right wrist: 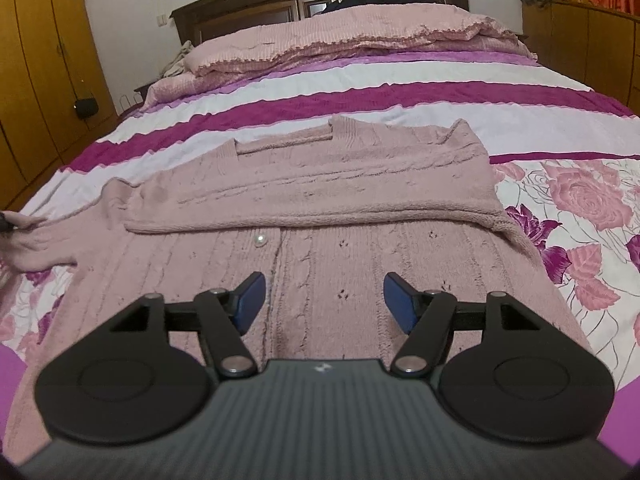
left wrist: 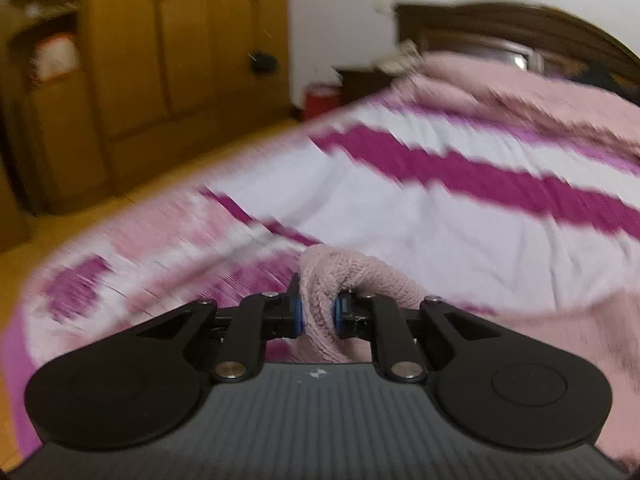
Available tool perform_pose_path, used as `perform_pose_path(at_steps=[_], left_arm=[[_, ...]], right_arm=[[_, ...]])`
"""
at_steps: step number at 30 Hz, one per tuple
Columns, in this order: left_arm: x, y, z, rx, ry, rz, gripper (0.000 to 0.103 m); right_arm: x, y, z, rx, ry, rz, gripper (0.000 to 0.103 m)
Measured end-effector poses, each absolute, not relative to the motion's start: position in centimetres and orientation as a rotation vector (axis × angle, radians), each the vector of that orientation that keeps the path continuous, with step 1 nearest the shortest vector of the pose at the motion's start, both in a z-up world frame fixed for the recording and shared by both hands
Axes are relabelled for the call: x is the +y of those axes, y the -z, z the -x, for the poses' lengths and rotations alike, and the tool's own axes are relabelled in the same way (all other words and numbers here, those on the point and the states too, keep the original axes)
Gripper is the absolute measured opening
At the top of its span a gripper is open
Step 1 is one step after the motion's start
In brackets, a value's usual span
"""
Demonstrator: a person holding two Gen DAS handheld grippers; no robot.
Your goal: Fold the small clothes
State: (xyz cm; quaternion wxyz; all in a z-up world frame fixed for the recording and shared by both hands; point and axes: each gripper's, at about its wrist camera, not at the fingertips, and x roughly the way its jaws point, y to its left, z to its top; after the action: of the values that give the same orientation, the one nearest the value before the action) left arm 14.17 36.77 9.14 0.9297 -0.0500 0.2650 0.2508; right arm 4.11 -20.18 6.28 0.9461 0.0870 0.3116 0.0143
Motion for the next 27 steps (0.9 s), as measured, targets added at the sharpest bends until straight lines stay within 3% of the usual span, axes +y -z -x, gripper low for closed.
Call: perform_pose_path(at_steps=[12, 27], left_arm=[[34.3, -14.7, -13.1, 0.540, -0.320, 0.364, 0.015], [12.4, -25.0, -15.9, 0.375, 0.015, 0.299, 0.015]], right_arm=[[-22.6, -6.3, -2.7, 0.598, -0.035, -0.263, 0.067], [-28.0, -5.8, -1.7, 0.547, 0.000, -0.387, 0.067]])
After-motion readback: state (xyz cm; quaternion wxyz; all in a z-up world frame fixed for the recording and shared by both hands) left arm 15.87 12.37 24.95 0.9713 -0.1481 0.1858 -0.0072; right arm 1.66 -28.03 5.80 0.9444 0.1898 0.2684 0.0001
